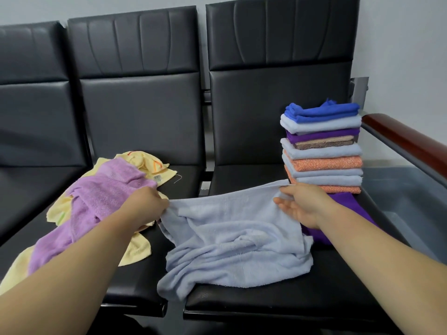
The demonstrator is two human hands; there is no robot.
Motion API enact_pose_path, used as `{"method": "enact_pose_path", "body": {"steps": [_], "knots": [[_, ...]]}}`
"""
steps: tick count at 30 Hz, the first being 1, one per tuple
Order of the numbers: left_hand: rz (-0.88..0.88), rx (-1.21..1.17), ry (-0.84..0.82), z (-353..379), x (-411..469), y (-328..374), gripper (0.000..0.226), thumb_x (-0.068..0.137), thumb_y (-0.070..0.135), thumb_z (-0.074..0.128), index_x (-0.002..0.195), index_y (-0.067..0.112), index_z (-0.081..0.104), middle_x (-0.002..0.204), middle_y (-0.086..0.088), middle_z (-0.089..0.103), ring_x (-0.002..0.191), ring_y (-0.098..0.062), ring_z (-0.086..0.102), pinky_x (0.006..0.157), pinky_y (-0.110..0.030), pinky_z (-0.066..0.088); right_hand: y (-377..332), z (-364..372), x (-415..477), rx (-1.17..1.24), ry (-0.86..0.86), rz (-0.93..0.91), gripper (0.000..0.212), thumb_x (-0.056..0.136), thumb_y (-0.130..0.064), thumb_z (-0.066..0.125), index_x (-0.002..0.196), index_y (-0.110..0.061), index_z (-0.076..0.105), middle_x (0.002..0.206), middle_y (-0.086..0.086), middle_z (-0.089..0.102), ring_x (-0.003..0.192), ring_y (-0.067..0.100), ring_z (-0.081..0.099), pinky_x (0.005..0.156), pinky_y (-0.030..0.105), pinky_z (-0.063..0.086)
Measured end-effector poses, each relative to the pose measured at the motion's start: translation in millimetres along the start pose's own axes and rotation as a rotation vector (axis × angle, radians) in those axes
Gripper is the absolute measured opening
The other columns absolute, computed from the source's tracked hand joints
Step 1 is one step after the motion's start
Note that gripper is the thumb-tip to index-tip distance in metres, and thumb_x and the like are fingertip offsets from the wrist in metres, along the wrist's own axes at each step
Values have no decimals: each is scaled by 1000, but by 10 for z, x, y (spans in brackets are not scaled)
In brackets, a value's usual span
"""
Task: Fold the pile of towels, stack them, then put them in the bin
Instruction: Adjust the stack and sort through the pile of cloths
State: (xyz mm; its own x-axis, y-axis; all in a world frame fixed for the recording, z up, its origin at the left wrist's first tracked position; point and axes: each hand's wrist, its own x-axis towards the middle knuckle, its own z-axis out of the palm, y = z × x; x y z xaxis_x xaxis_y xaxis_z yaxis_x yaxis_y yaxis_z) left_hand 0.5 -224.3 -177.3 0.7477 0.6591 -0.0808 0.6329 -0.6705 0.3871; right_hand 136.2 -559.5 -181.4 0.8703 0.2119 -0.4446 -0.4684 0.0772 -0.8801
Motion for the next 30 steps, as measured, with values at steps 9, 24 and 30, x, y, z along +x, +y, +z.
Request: {"method": "enact_pose_path", "body": {"steps": [9, 24, 30], "knots": [[-69, -1214, 22, -518, 226, 376, 17, 102, 2, 51, 94, -2, 65, 96, -20, 72, 75, -18, 71, 67, -24, 60, -644, 413, -54, 112, -100, -226, 12, 110, -14, 48, 118, -20, 55, 111, 0, 66, 114, 23, 64, 104, 36, 47], [268, -570, 97, -855, 5, 70, 15, 94, 17, 64, 80, 14, 69, 69, -1, 65, 69, -19, 58, 66, -32, 48, -541, -43, -91, -494, -72, -365, 7, 96, -10, 60, 93, -16, 61, 75, 5, 53, 62, 15, 48, 55, 29, 31], [260, -306, 142, -208, -157, -304, 14, 102, 23, 56, 94, 15, 64, 89, 1, 66, 86, -19, 58, 73, -33, 42, 156, -209, -219, -987, 29, -542, 26, 93, -19, 66, 71, -12, 54, 66, 1, 53, 63, 16, 50, 56, 32, 36]]}}
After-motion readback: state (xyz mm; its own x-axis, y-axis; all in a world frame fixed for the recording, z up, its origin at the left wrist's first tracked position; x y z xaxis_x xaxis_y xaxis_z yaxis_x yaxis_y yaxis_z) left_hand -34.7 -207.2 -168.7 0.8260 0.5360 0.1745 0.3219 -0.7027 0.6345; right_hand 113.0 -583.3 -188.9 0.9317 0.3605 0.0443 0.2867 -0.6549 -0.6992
